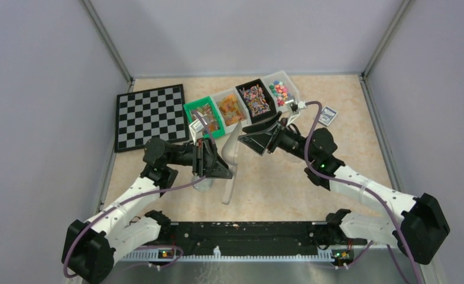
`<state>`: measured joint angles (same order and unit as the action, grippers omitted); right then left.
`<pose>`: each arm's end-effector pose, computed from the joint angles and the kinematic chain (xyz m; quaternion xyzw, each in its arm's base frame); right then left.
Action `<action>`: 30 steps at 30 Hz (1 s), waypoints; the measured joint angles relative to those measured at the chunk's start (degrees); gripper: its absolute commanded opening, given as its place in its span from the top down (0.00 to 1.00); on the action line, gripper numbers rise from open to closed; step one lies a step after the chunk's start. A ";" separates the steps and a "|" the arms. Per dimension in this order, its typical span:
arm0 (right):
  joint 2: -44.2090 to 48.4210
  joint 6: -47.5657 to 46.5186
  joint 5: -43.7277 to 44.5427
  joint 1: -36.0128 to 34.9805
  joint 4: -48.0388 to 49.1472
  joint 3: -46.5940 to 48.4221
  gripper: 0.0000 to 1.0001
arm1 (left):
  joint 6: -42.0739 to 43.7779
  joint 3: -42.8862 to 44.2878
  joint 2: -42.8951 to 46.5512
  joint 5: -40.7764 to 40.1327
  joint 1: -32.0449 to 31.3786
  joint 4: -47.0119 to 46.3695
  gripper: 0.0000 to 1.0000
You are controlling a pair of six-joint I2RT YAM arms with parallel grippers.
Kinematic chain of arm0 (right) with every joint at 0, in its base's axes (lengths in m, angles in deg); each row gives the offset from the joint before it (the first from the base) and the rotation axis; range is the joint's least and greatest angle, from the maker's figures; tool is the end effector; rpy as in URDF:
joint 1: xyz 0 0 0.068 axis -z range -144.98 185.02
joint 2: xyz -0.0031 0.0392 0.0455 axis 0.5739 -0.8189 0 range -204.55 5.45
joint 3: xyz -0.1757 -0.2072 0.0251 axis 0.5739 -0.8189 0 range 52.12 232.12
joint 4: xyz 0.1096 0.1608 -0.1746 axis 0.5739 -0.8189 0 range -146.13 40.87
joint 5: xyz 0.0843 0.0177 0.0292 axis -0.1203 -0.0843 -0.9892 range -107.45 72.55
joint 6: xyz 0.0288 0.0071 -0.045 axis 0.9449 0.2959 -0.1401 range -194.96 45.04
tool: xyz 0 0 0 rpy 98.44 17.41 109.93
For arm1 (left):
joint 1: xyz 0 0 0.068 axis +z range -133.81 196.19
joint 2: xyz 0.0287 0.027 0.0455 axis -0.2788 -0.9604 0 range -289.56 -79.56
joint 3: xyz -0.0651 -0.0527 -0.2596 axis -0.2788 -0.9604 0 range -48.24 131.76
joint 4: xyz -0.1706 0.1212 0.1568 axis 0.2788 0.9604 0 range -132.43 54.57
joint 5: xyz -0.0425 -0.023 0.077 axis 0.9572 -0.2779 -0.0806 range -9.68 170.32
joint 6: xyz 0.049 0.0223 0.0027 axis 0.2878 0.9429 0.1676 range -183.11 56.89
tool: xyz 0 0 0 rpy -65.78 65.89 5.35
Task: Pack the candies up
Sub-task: Adjust the spatula.
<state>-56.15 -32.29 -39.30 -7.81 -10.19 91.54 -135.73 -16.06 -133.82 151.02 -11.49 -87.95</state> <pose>0.1718 0.1772 0.3398 -0.1529 0.5855 0.6180 0.5019 0.1563 -0.1199 0.3254 0.2759 0.5984 -0.7269 0.1932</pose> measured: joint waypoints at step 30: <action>2.32 3.93 -0.44 0.13 -2.64 -0.92 0.21 | 2.47 -2.40 -0.61 -14.27 -3.93 -2.05 1.00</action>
<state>-53.84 -28.35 -39.74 -7.68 -12.83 90.62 -133.26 -18.46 -134.43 136.74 -15.43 -90.00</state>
